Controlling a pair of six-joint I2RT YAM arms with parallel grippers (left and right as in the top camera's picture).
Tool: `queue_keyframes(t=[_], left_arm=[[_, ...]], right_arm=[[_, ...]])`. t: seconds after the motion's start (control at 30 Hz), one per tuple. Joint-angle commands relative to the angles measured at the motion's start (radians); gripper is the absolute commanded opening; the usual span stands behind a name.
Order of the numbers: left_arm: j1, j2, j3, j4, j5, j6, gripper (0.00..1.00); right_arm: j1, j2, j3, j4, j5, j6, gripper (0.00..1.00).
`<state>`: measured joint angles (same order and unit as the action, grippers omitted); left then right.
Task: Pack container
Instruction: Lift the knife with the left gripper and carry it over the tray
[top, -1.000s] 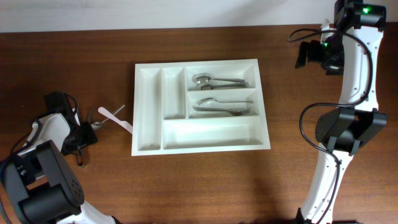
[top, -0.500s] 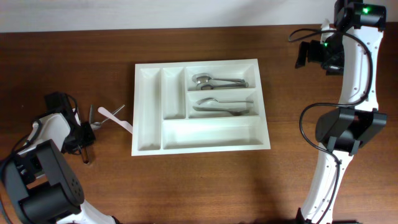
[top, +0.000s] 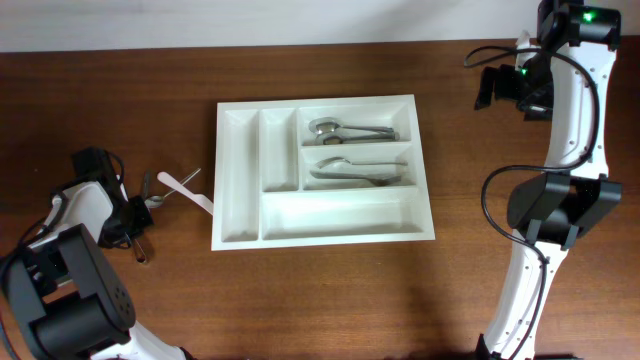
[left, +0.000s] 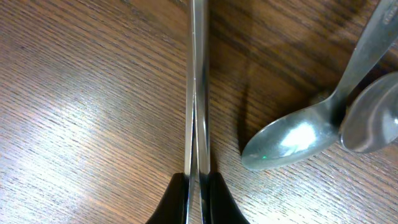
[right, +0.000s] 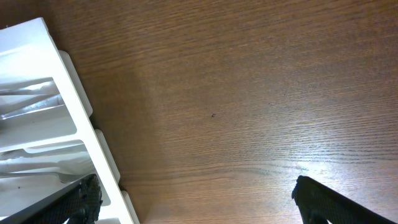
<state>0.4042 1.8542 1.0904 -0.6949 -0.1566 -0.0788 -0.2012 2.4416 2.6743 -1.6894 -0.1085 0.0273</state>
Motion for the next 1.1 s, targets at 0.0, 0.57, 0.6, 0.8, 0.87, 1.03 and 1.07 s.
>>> queue_keyframes(t=[0.0, 0.57, 0.6, 0.8, 0.87, 1.03, 1.07], left_arm=[[0.005, 0.045, -0.028, -0.003, 0.015, -0.034, 0.02], [0.004, 0.040, 0.306, -0.260, 0.083, -0.040, 0.02], [0.003, 0.038, 0.335, -0.281, 0.085, -0.040, 0.02], [-0.019, 0.026, 0.430, -0.317, 0.180, -0.040, 0.02], [-0.041, 0.018, 0.448, -0.316, 0.240, -0.024, 0.02], [-0.137, 0.004, 0.478, -0.305, 0.300, 0.043, 0.02], [-0.165, 0.004, 0.482, -0.302, 0.299, 0.062, 0.02]], right_arm=[[0.003, 0.000, 0.019, 0.002, 0.009, 0.008, 0.99], [0.003, 0.000, 0.019, 0.002, 0.009, 0.008, 0.99], [0.003, 0.000, 0.019, 0.002, 0.009, 0.008, 0.99], [0.003, 0.000, 0.019, 0.002, 0.009, 0.008, 0.99], [0.003, 0.000, 0.019, 0.002, 0.009, 0.008, 0.99], [0.003, 0.000, 0.019, 0.002, 0.009, 0.008, 0.99], [0.003, 0.000, 0.019, 0.002, 0.009, 0.008, 0.99]])
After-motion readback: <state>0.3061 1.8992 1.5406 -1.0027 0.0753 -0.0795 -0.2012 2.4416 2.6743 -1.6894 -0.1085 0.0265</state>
